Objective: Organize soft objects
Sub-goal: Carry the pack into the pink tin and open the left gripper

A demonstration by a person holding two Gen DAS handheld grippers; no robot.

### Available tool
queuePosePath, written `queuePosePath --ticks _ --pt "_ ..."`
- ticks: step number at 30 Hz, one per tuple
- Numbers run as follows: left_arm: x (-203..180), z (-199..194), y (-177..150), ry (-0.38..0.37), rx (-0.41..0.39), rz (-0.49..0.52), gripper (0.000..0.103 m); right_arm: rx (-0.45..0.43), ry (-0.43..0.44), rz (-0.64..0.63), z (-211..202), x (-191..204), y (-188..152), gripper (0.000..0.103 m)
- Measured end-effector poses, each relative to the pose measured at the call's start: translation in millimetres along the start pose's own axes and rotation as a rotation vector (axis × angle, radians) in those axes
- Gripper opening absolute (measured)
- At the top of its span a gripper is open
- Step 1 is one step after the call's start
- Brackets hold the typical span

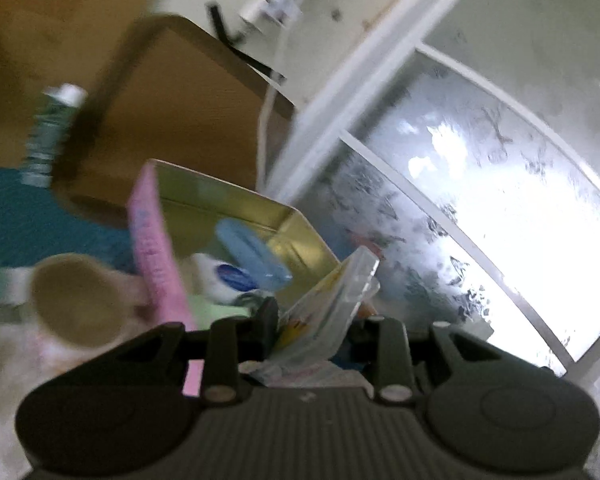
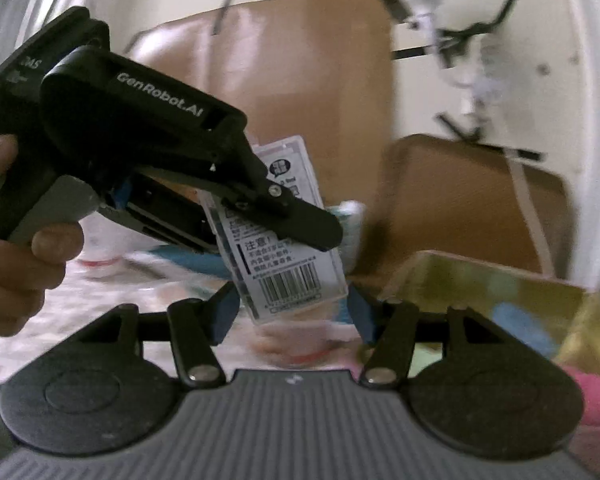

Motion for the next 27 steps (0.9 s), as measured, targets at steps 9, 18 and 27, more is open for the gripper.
queuePosePath --ticks 9,18,27 --pt "-8.6 89.6 8.4 0.032 0.097 0.040 0.034 0.076 -0.158 0.082 8.1 -81.0 -25.5 0.062" --pt "16.8 95.4 11.3 0.186 0.050 0.029 0.055 0.108 -0.207 0.138 29.3 -93.7 -37.8 0.063" --pt "12.5 34.8 2.7 0.147 -0.043 0.037 0.058 0.024 -0.246 0.218 6.5 -79.0 -28.5 0.063"
Point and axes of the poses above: each gripper's, at about its wrist camera, not at the fingertips, and z roughly the way its jaws point, x to its left, y to its top, the point moved 8 cm from there along z, roughly the way its jaws point, and after that the axes turned 7 degrees about y, right-handed, at the moved point
